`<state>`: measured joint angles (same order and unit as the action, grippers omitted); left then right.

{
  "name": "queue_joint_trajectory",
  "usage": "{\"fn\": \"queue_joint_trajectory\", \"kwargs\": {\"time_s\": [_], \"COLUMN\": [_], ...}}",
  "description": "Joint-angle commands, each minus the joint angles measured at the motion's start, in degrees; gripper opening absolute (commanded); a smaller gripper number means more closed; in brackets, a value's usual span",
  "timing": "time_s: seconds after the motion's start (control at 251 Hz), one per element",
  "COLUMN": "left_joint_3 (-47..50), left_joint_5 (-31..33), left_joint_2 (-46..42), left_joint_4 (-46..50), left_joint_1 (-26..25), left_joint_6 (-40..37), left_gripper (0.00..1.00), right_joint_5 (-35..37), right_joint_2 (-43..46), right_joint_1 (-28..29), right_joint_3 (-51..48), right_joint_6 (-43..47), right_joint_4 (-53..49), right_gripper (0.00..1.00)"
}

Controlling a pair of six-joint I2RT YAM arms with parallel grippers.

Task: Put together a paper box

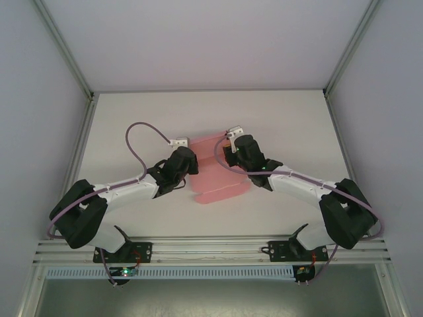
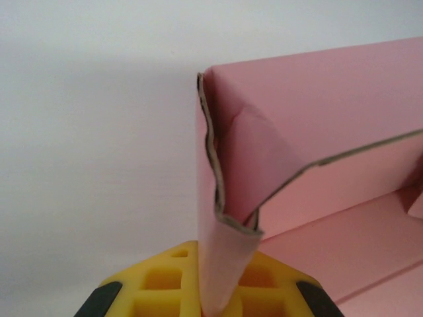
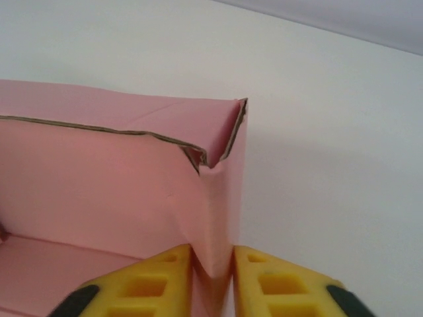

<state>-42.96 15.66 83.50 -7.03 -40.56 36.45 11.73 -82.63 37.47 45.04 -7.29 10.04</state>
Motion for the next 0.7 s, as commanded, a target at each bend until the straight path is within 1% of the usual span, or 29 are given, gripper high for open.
{"fn": "queue_joint_trajectory", "kwargs": {"time_s": [0.0,0.1,0.164,0.243,0.315,0.375,0.491,0.567,0.647,0.67,0.698], "left_joint_3": [-0.54,-1.5,-2.4,-3.4,-4.03,-4.24,-4.06,-3.8,-3.71,-3.62,-3.54], "left_joint_5": [-2.21,-1.04,0.27,1.81,4.1,5.39,6.98,8.41,9.29,9.34,8.96], "left_joint_2": [-2.49,-2.12,-1.75,-1.44,-1.55,-1.81,-3.05,-3.85,-4.31,-4.4,-4.32], "left_joint_4": [-2.73,-0.66,1.55,4.23,6.91,8.57,10.79,12.3,13.68,13.77,13.31], "left_joint_1": [-1.81,-1.81,-1.79,-1.85,-1.9,-1.9,-1.89,-1.87,-1.89,-1.88,-1.87], "left_joint_6": [-0.73,0.09,0.79,1.8,3.21,4.11,5.04,5.67,6.39,6.38,6.07], "left_gripper": [0.0,0.0,0.0,0.0,0.0,0.0,0.0,0.0,0.0,0.0,0.0], "right_joint_5": [3.64,12.65,20.61,29.25,37.21,42.38,47.52,49.37,52.99,52.9,51.15], "right_joint_2": [-2.04,-3.07,-4.43,-6.98,-9.67,-11.84,-14.61,-15.15,-14.93,-14.78,-14.29], "right_joint_1": [-0.12,0.77,1.67,2.09,1.98,1.49,-0.56,-1.92,-2.06,-2.05,-1.97], "right_joint_3": [2.41,3.18,4.7,8.14,11.4,13.81,16.92,17.74,17.71,17.39,16.55], "right_joint_6": [0.21,0.72,1.26,0.87,-1.41,-3.48,-7.6,-9.47,-9.4,-8.22,-6.29], "right_joint_4": [-1.85,-2.62,-4.75,-10.46,-16.21,-20.54,-26.31,-28.74,-28.35,-27.37,-24.66], "right_gripper": [0.14,0.09,0.08,0.06,0.06,0.05,0.03,0.03,0.03,0.03,0.02]}}
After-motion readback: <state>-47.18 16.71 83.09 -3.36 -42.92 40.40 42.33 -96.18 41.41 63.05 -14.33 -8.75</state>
